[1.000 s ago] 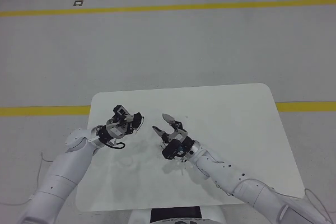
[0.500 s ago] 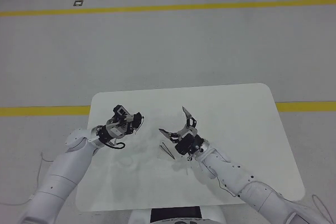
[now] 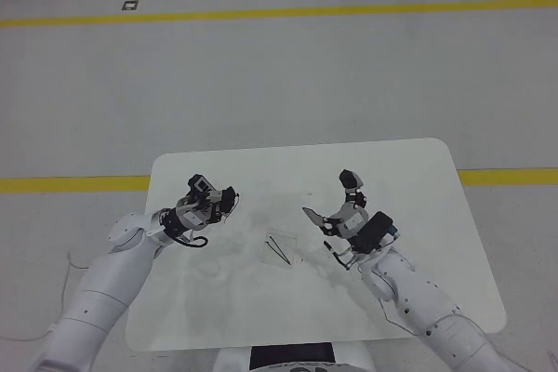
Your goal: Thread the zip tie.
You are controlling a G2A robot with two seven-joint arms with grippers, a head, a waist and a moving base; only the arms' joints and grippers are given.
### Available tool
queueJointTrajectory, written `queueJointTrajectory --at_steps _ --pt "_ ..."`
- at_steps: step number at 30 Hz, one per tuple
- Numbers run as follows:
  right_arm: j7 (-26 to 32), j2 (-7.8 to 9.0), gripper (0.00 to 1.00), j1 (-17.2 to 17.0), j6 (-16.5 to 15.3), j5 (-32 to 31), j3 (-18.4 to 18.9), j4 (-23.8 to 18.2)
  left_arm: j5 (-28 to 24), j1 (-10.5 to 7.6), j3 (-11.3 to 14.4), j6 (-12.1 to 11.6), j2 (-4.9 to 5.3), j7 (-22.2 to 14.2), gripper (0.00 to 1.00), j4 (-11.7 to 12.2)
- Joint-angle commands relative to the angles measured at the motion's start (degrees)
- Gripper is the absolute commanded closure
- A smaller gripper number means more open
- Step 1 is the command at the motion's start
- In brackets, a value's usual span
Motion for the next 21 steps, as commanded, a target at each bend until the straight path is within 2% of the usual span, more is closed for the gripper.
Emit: queueJointTrajectory --at_steps 1,8,21 --pt "-0.27 0.24 0.0 -0.95 -2.14 0.95 1.23 -0.95 0.0 0.0 0.0 0.0 0.0 0.0 1.0 0.0" --pt "-2.61 0.58 0.0 -3.43 -8.74 5.04 4.09 -3.27 0.0 0.0 0.0 0.0 0.0 0.0 1.0 0.0" --pt "-2.89 0.58 0.0 -3.58 -8.74 5.46 4.02 -3.36 0.0 0.0 0.0 0.0 0.0 0.0 1.0 0.0"
